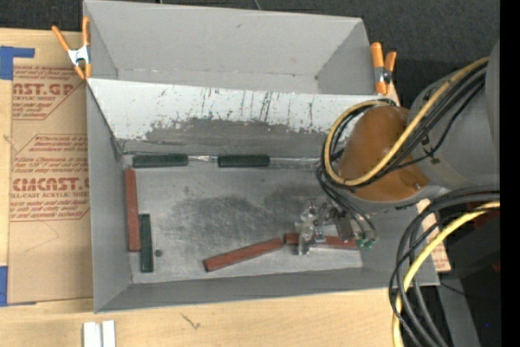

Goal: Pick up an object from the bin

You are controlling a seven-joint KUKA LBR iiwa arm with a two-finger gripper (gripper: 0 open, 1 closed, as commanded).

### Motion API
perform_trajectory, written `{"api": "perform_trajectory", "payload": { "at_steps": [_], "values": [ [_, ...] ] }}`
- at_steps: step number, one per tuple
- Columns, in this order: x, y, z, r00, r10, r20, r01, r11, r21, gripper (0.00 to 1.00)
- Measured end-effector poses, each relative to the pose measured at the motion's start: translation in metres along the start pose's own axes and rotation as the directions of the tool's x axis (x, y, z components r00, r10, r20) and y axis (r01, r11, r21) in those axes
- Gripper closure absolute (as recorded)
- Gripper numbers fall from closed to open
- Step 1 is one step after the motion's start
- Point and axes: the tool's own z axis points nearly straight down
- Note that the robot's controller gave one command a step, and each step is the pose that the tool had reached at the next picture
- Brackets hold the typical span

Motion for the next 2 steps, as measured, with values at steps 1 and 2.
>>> {"api": "perform_trajectory", "payload": {
  "at_steps": [1, 2],
  "values": [
    [0.000, 0.000, 0.000, 1.000, 0.000, 0.000, 0.000, 1.000, 0.000, 1.00],
    [-0.010, 0.016, -0.181, 1.000, 0.025, -0.003, -0.025, 1.000, -0.002, 1.00]
  ]
}}
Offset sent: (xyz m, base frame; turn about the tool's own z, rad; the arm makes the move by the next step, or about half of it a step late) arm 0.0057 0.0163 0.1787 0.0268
